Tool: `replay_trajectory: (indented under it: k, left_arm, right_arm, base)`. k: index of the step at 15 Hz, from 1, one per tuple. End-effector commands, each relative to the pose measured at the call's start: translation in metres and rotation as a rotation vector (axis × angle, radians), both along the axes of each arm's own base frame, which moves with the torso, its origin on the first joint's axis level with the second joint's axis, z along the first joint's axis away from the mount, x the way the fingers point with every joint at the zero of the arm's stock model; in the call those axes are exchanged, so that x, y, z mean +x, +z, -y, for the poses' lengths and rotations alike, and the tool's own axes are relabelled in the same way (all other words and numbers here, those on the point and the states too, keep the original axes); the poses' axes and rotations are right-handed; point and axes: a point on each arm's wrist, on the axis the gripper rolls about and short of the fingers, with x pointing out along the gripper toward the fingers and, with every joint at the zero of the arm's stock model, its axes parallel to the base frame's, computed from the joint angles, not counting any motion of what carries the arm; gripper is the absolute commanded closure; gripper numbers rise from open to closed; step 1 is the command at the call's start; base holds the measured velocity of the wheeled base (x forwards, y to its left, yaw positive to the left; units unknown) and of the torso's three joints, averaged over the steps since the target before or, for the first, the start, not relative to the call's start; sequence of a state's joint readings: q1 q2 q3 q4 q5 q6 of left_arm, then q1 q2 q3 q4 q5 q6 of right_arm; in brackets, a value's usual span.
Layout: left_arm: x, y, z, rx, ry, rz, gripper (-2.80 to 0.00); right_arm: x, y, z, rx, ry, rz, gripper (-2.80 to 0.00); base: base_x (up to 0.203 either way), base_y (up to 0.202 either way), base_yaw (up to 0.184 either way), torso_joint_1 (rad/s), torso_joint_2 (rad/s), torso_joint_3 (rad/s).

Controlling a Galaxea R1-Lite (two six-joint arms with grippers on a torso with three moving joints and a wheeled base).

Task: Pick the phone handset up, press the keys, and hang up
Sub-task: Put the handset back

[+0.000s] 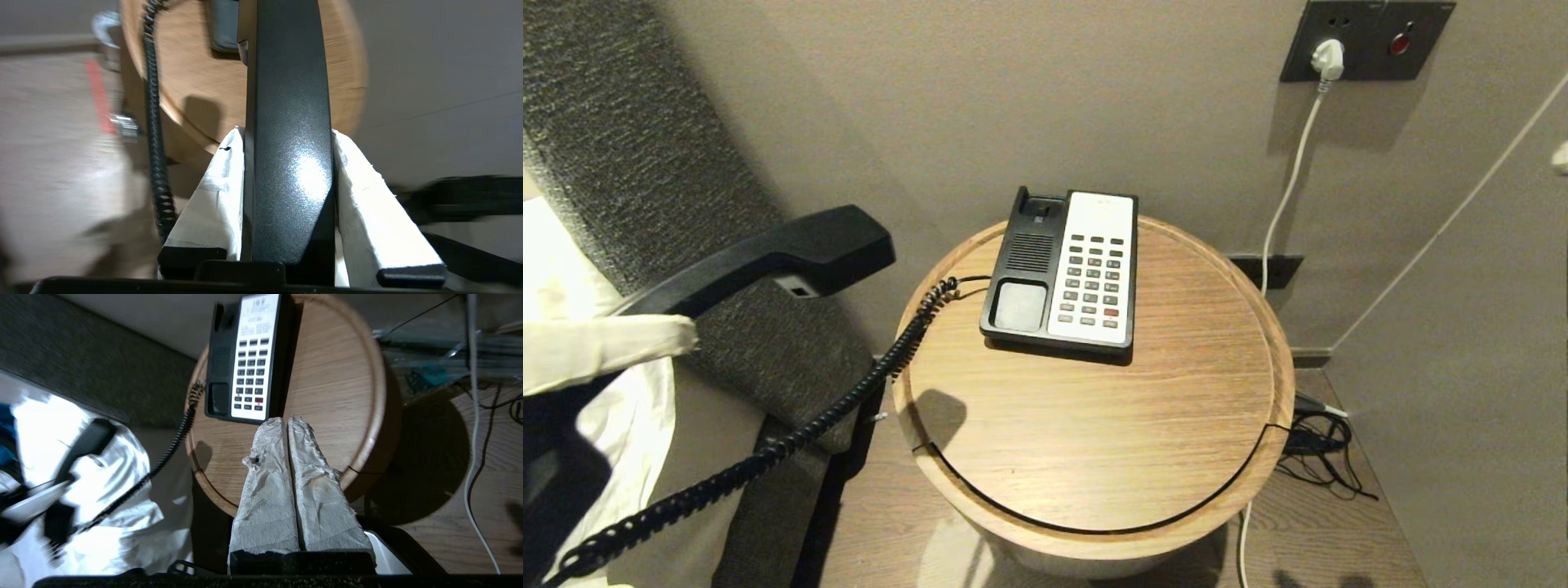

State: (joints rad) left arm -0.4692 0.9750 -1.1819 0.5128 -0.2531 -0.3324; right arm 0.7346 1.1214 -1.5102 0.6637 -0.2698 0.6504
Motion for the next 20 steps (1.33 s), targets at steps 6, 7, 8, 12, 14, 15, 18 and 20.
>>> replay_trajectory:
  k: [6,7,8,12,14,15,18,20]
  left_arm:
    - [0.111,0.006,0.071,0.259,0.075,-0.004,0.00]
    - [0.125,0.008,0.080,0.263,0.093,0.012,0.00]
    - [0.139,0.008,0.089,0.270,0.117,0.028,0.00]
    - [0.176,0.008,0.125,0.296,0.184,0.081,0.00]
    - [0.188,0.005,0.139,0.310,0.209,0.088,0.00]
    - [0.194,0.005,0.144,0.312,0.219,0.094,0.00]
    - [0.204,0.001,0.165,0.325,0.231,0.110,0.00]
    - [0.204,-0.003,0.179,0.346,0.242,0.116,0.00]
  right_arm:
    - [-0.069,0.026,0.062,0.145,-0.046,0.146,0.00]
    - [-0.070,0.030,0.062,0.157,-0.014,0.152,0.00]
    - [-0.071,0.029,0.063,0.159,-0.001,0.146,0.00]
    - [-0.074,0.023,0.064,0.156,0.015,0.133,0.00]
    - [-0.073,0.022,0.064,0.158,0.021,0.128,0.00]
    - [-0.074,0.021,0.065,0.159,0.024,0.125,0.00]
    - [-0.073,0.015,0.063,0.155,0.030,0.109,0.00]
    - [-0.073,0.015,0.063,0.154,0.030,0.106,0.00]
  base:
    - [0.000,0.000,0.000,0.000,0.00,0.000]
    - [0.000,0.000,0.000,0.000,0.00,0.000]
    - [0.000,0.000,0.000,0.000,0.00,0.000]
    - [0.000,0.000,0.000,0.000,0.00,0.000]
    - [0.000,0.000,0.000,0.000,0.00,0.000]
    - [0.000,0.000,0.000,0.000,0.00,0.000]
    - [0.000,0.000,0.000,0.000,0.00,0.000]
    - [0.000,0.000,0.000,0.000,0.00,0.000]
